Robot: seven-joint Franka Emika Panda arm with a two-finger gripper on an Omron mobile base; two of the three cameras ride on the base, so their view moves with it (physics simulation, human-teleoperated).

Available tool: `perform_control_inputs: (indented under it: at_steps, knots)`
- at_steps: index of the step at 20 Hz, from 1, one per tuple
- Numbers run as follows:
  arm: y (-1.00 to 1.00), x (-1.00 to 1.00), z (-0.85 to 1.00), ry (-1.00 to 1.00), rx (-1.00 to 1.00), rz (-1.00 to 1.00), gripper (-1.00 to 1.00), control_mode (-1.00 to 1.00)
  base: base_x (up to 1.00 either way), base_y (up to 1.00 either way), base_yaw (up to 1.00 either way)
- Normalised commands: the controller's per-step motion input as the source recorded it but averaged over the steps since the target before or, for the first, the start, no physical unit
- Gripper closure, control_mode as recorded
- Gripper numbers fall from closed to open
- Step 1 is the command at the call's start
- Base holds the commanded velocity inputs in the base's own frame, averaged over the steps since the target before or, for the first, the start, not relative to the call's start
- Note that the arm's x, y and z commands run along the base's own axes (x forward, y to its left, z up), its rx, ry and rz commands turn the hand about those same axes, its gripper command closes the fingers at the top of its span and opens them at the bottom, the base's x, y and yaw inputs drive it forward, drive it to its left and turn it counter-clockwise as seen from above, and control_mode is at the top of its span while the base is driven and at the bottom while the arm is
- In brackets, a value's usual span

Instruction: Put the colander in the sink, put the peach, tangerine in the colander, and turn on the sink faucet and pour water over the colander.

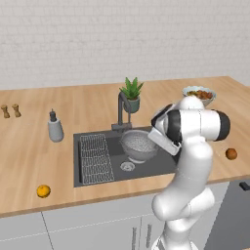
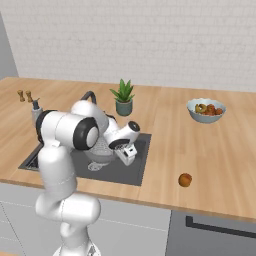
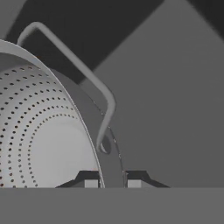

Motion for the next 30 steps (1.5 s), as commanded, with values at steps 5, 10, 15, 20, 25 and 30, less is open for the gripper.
perform_control_inputs:
  at_steps: [5, 10, 15, 20, 25, 30]
  knots:
    - [0.05, 0.30, -0.50, 0.02, 0.00, 0.07, 1.00, -1.00, 0.00, 0.00, 0.00]
    - [0.16, 0.15, -0.34, 0.05, 0.00, 0.07, 1.00, -1.00, 0.00, 0.00, 0.00]
    - [0.18, -0.02, -0.12, 0.06, 0.00, 0.08, 1.00, -1.00, 0.00, 0.00, 0.00]
    - [0.06, -0.08, 0.00, 0.01, 0.00, 0.07, 1.00, -1.00, 0.00, 0.00, 0.00]
    - [0.05, -0.20, 0.00, 0.00, -0.01, 0.04, 1.00, -1.00, 0.00, 0.00, 0.00]
    - [0.25, -0.25, -0.09, 0.00, -0.04, 0.00, 1.00, -1.00, 0.00, 0.00, 0.00]
